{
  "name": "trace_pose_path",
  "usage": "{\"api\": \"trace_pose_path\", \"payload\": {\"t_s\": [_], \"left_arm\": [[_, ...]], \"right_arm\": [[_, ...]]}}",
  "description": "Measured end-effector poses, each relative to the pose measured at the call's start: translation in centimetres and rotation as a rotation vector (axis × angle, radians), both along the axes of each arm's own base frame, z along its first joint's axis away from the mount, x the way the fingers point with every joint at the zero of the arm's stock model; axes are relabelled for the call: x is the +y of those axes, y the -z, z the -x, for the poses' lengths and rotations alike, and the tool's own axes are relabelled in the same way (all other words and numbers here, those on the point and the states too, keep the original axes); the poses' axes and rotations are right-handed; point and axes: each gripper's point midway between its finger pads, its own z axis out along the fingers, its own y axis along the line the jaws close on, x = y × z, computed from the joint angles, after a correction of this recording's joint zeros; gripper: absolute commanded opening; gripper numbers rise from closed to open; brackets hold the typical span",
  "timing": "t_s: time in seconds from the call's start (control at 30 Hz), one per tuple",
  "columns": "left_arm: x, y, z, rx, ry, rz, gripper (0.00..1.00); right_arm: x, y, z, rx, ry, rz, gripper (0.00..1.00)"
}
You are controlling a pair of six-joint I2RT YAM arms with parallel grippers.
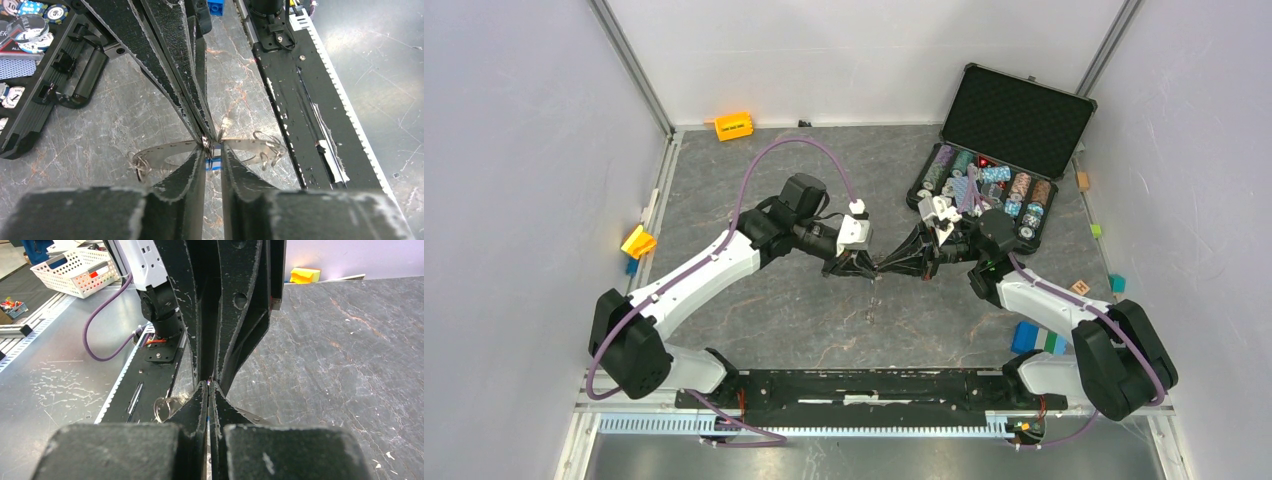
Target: Put the keys on the keyring
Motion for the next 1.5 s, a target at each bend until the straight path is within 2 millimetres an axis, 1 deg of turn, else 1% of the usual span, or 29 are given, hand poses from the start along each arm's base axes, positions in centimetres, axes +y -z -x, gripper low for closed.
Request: {"api": "trace_pose_path", "payload": {"t_s": [0.13, 0.17, 0.4, 0.43, 0.47, 0.5, 0.6, 0.7, 0.9, 1.13, 1.5], "left_arm": [[0.0, 0.1, 0.0, 0.007, -0.005, -0.001, 0.04], [0.0, 0.1, 0.0, 0.012, -0.008, -0.003, 0.02], [0.2, 0.7, -0.8, 0.011, -0.063, -0.040, 0.02], [0.3, 0.8, -1.0, 0.007, -0.074, -0.048, 0.04], [0.3, 0.9, -1.1, 0.003, -0.080, -0.054, 0.08], [0.4, 1.0, -1.2, -0.001, -0.086, -0.059, 0.15], [0.5, 1.1, -1.2, -0.008, -0.095, -0.068, 0.28], [0.7, 1.0, -1.2, -0.013, -0.099, -0.073, 0.32], [0.9, 0.9, -1.1, -0.022, -0.096, -0.076, 0.30], [0.8, 0.9, -1.0, -0.024, -0.095, -0.075, 0.26], [0.3, 1.2, -1.3, -0.023, -0.089, -0.070, 0.21]], "right_arm": [[0.0, 0.1, 0.0, 0.000, 0.000, 0.003, 0.00], [0.0, 0.2, 0.0, 0.003, 0.000, 0.004, 0.00], [0.1, 0.9, -0.6, -0.019, 0.015, 0.033, 0.00], [0.1, 1.0, -0.7, -0.023, 0.019, 0.038, 0.00], [0.1, 1.1, -0.9, -0.026, 0.022, 0.044, 0.00], [0.1, 1.2, -1.0, -0.029, 0.025, 0.047, 0.00], [0.2, 1.3, -1.1, -0.035, 0.026, 0.052, 0.00], [0.1, 1.5, -1.1, -0.025, 0.032, 0.058, 0.00], [0.1, 1.5, -1.1, -0.020, 0.033, 0.061, 0.00], [0.1, 1.5, -1.1, -0.018, 0.032, 0.061, 0.00], [0.1, 1.5, -1.1, -0.017, 0.033, 0.061, 0.00]]}}
